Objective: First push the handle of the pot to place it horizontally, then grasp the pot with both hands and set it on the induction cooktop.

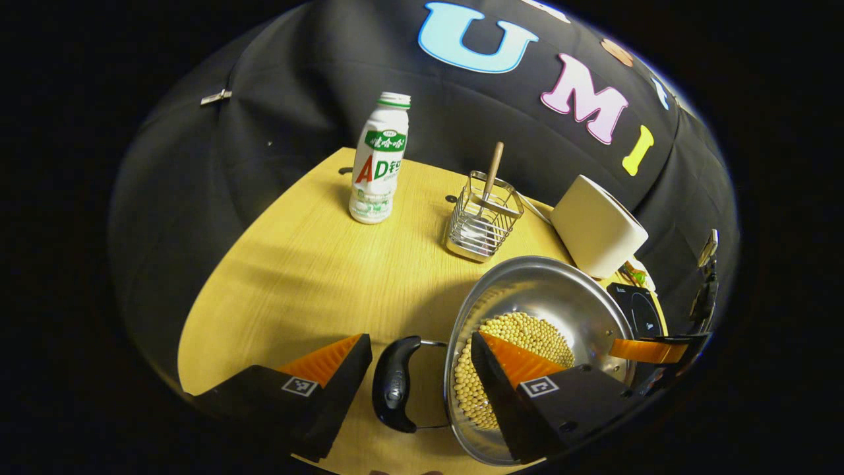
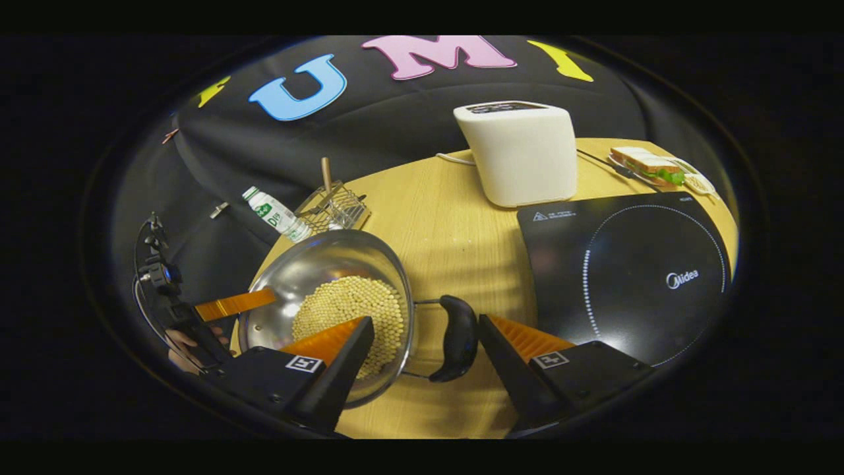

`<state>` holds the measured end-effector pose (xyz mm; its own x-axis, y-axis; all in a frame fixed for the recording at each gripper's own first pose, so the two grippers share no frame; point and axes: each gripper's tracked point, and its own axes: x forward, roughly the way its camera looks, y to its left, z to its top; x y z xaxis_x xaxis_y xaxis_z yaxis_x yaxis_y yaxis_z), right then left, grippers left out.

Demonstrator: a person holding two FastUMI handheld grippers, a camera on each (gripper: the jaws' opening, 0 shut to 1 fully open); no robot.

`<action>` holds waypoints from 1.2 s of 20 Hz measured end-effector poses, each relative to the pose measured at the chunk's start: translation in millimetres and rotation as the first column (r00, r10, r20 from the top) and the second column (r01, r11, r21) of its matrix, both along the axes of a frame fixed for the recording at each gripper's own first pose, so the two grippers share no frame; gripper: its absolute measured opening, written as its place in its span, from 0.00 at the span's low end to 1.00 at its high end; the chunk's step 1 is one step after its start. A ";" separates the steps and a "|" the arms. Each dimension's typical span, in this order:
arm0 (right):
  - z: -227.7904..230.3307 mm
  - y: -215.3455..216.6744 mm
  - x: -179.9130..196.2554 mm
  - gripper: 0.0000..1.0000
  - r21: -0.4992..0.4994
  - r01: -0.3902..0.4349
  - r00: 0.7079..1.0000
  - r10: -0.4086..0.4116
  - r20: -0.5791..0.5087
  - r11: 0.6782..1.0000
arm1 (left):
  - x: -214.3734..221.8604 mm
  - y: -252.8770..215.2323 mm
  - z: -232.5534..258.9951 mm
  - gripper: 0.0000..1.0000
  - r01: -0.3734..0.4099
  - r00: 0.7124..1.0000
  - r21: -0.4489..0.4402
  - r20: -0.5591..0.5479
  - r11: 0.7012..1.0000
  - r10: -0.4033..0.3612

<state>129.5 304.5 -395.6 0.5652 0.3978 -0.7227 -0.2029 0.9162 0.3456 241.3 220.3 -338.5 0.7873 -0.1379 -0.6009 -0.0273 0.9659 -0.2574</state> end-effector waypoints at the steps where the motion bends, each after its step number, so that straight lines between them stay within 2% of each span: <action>1: -1.4 3.1 2.7 0.94 0.001 0.004 1.000 -0.004 0.011 1.000 | 1.4 -1.8 -1.7 0.95 -0.004 1.000 -0.017 0.000 1.000 0.004; 2: -3.3 4.6 8.1 0.99 -0.013 0.016 0.999 -0.016 0.034 1.000 | 2.5 -2.7 -5.1 0.94 -0.010 1.000 -0.026 -0.002 1.000 0.010; 3: -2.5 5.5 9.6 0.97 -0.022 0.017 0.998 -0.016 0.058 1.000 | 4.0 -2.7 -7.1 0.93 -0.015 1.000 -0.028 -0.005 1.000 0.014; 4: -4.8 6.5 11.4 0.88 -0.045 0.018 0.997 -0.015 0.074 0.999 | 4.5 -2.7 -9.8 0.92 -0.020 1.000 -0.023 -0.006 1.000 0.020; 5: -7.2 6.2 11.8 0.95 -0.064 0.016 0.996 -0.010 0.087 0.998 | 6.7 -3.1 -12.4 0.89 -0.021 1.000 -0.021 -0.008 1.000 0.021; 7: -11.1 1.6 13.7 0.93 -0.090 0.030 0.994 -0.020 0.103 0.996 | 7.1 -5.1 -16.2 0.82 -0.022 1.000 -0.010 -0.014 1.000 0.021; 8: -13.2 0.0 15.2 0.79 -0.092 0.040 0.994 -0.030 0.109 0.995 | 8.5 -3.6 -19.7 0.80 -0.021 1.000 0.005 -0.021 1.000 0.021; 9: -14.1 -2.2 17.2 0.82 -0.104 0.049 0.992 -0.037 0.121 0.993 | 8.5 -1.8 -21.0 0.78 -0.019 0.999 0.020 -0.025 1.000 0.020; 10: -14.6 -6.6 19.7 0.67 -0.127 0.057 0.990 -0.040 0.138 0.990 | 9.6 -1.2 -21.0 0.76 -0.015 1.000 0.026 -0.023 1.000 0.016; 11: -16.4 -8.7 20.3 0.72 -0.141 0.058 0.988 -0.037 0.148 0.988 | 10.0 0.2 -20.4 0.75 -0.014 1.000 0.029 -0.021 0.999 0.015; 12: -16.0 -7.5 19.1 0.65 -0.150 0.058 0.987 -0.035 0.156 0.987 | 9.9 0.6 -22.1 0.75 -0.013 1.000 0.028 -0.024 1.000 0.014; 16: -16.6 -8.3 12.2 0.67 -0.145 0.070 0.986 -0.046 0.163 0.987 | 7.3 1.8 -21.8 0.73 0.006 1.000 0.044 -0.004 0.999 -0.006; 18: -21.0 -7.1 22.6 0.64 -0.146 0.065 0.987 -0.042 0.156 0.987 | 4.6 2.6 -24.1 0.72 0.022 1.000 0.081 0.001 0.996 -0.022; 19: -21.0 -5.9 23.4 0.59 -0.152 0.050 0.988 -0.027 0.154 0.987 | 3.3 3.0 -24.4 0.72 0.021 1.000 0.088 0.002 0.996 -0.021; 20: -17.0 -6.0 23.7 0.63 -0.148 0.050 0.988 -0.028 0.152 0.988 | 0.8 2.7 -23.8 0.71 0.017 1.000 0.082 0.005 0.997 -0.018; 23: -20.1 -3.9 23.6 0.60 -0.147 0.025 0.988 -0.003 0.152 0.989 | -4.0 3.8 -23.3 0.64 0.007 1.000 0.054 0.003 0.999 -0.008; 24: -19.5 -3.7 23.9 0.60 -0.136 0.037 0.989 -0.017 0.145 0.990 | -4.7 4.9 -23.8 0.64 -0.001 1.000 0.058 0.008 0.998 0.000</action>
<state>153.3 300.8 -415.1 0.6757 0.2833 -0.6806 -0.2154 0.9588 0.1852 236.6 225.2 -362.3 0.7919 -0.1026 -0.6019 -0.0261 0.9792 -0.2013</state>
